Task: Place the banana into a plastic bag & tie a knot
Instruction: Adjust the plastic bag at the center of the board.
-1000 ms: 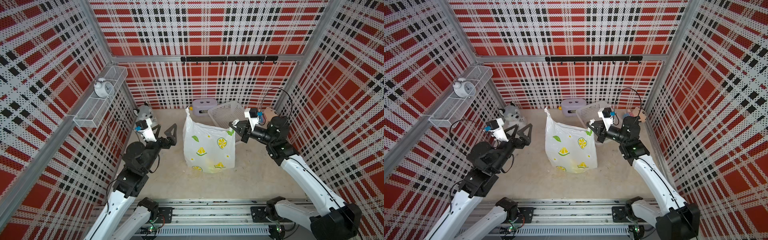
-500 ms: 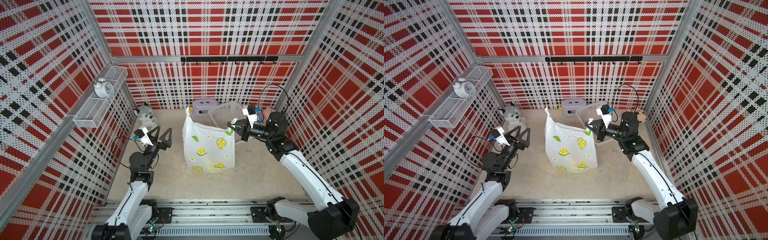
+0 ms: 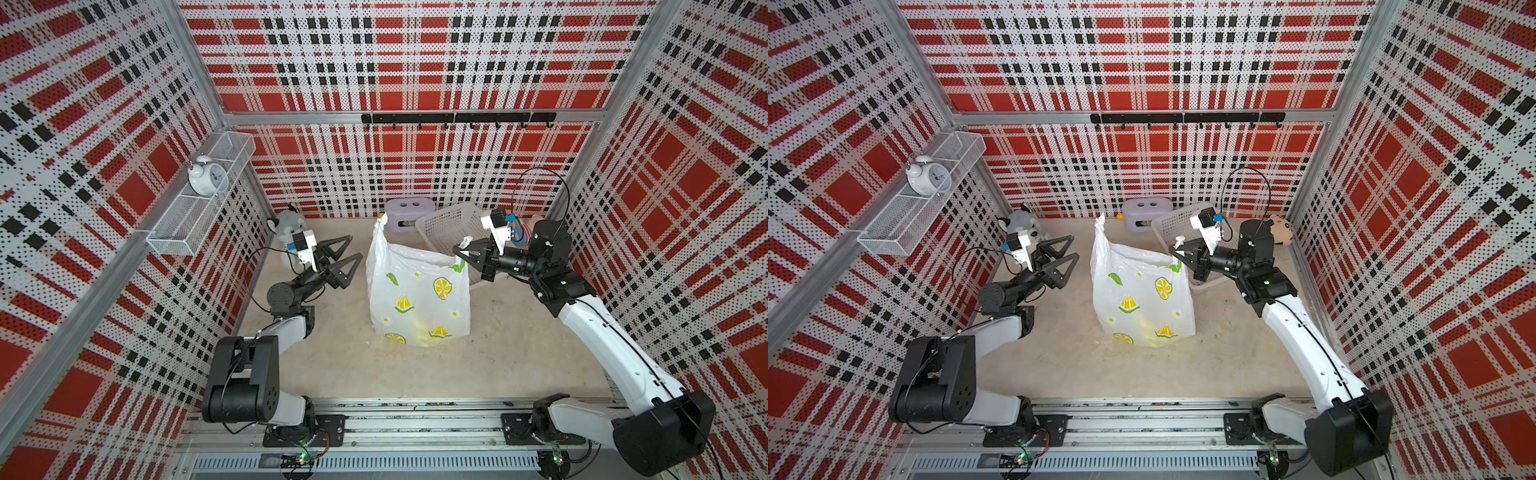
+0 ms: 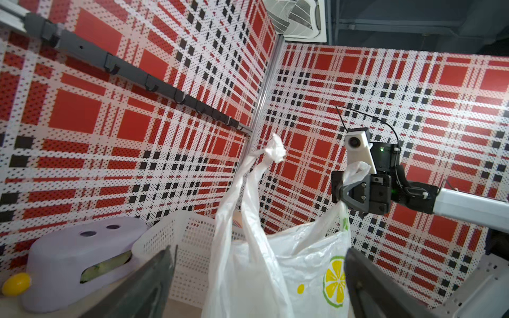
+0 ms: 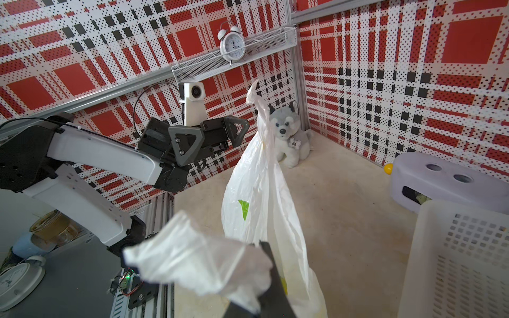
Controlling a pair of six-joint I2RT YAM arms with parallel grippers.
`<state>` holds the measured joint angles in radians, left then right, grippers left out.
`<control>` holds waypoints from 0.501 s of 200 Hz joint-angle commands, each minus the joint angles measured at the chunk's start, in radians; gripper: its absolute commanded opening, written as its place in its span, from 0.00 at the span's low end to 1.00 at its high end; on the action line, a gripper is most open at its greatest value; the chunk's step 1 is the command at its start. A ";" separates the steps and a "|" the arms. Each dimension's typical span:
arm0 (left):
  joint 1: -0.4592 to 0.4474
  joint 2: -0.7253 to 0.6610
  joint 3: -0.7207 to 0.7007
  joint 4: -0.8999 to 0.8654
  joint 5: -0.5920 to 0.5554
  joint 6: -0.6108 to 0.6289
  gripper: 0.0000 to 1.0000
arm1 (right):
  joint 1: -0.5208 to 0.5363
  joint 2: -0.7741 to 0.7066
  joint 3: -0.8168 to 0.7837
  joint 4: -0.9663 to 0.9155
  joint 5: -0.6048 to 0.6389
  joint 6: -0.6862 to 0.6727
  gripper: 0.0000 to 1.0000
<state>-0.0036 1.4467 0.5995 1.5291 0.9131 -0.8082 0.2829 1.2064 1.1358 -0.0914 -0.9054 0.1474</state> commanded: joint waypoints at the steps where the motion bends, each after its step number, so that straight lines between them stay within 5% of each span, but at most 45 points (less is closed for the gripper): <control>1: -0.041 -0.036 0.057 -0.244 -0.043 0.271 0.98 | -0.008 -0.004 0.027 -0.037 0.008 -0.015 0.00; 23: -0.092 -0.092 0.108 -0.529 -0.173 0.513 0.98 | -0.008 -0.010 0.029 -0.061 0.018 -0.028 0.00; 65: -0.134 -0.069 0.188 -0.722 -0.286 0.655 0.98 | -0.009 -0.011 0.032 -0.067 0.018 -0.031 0.00; 100: -0.185 -0.052 0.248 -0.814 -0.261 0.720 0.98 | -0.008 -0.003 0.036 -0.067 0.016 -0.027 0.00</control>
<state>-0.1581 1.3888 0.8059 0.8280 0.6643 -0.1890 0.2825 1.2064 1.1381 -0.1436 -0.8917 0.1276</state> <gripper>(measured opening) 0.982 0.048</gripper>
